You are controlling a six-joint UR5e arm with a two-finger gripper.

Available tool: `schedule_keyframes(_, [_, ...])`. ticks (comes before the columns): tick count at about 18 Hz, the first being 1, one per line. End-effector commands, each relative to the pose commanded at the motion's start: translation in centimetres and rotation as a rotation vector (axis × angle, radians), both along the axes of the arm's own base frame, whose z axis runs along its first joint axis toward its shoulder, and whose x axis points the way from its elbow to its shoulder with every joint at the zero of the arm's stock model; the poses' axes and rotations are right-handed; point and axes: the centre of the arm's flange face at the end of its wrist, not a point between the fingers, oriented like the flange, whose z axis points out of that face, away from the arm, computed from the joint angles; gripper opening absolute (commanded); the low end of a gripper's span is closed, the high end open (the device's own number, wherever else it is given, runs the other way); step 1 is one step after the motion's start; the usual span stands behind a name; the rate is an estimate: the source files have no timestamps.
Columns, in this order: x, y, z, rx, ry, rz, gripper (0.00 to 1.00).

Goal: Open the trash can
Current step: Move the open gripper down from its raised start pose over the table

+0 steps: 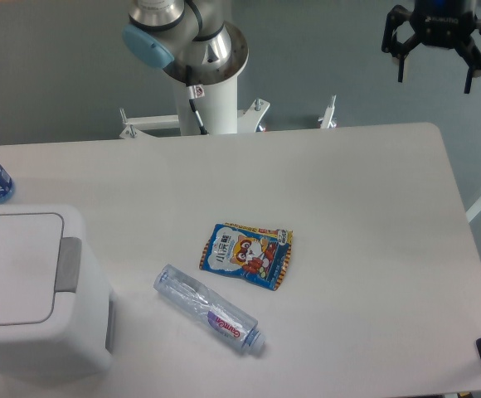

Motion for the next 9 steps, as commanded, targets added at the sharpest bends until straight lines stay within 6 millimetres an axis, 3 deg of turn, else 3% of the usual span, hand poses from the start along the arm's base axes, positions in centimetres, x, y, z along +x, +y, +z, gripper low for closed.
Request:
schedule_keyframes(7, [0.0, 0.3, -0.3, -0.005, -0.007, 0.001, 1.00])
schedule_keyframes(9, [0.7, 2.2, -0.5, 0.020, -0.029, 0.055, 1.00])
